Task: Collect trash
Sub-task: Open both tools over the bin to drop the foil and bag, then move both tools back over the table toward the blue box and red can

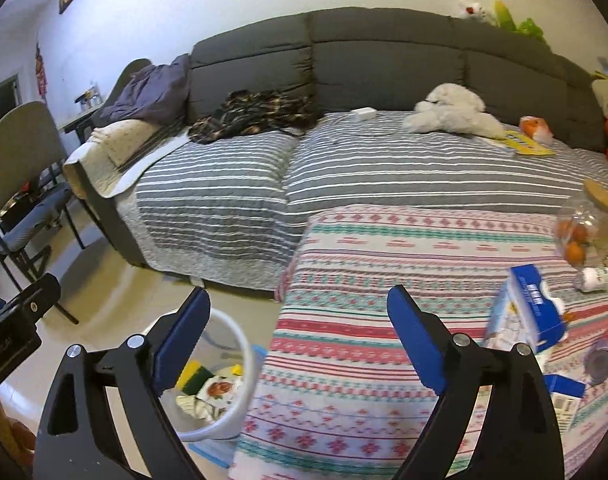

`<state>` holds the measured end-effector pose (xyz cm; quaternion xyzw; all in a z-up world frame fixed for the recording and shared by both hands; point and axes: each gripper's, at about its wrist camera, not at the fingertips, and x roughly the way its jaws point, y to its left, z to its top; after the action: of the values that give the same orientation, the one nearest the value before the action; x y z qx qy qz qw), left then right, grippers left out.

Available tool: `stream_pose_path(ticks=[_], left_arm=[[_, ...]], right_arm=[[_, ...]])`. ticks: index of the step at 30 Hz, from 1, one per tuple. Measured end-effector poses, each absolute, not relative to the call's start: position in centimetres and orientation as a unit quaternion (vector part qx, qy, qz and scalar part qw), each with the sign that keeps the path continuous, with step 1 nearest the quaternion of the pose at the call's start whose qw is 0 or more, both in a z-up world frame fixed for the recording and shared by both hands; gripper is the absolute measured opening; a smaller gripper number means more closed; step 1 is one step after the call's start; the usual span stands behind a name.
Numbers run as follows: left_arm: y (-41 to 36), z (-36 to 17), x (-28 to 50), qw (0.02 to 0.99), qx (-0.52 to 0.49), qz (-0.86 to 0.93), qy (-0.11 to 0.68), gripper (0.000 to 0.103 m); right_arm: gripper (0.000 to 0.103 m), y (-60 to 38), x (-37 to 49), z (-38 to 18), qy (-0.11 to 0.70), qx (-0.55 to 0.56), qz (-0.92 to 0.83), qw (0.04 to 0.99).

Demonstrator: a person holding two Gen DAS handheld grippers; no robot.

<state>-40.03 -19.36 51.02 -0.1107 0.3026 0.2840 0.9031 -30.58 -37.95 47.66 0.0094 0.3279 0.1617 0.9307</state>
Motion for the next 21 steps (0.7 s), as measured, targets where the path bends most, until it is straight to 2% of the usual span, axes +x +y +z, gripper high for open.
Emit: stream_pose_path(ticks=[6, 21], left_arm=[[-22.2, 50.9, -39.0, 0.908, -0.107, 0.263, 0.308, 0.096], [-29.6, 50.0, -35.9, 0.917, -0.110, 0.204, 0.326, 0.096]], right_arm=[[0.091, -41.1, -30.2, 48.4, 0.320, 0.008, 0.126, 0.939], [0.091, -49.4, -29.5, 48.5, 0.313, 0.006, 0.056, 0.948]])
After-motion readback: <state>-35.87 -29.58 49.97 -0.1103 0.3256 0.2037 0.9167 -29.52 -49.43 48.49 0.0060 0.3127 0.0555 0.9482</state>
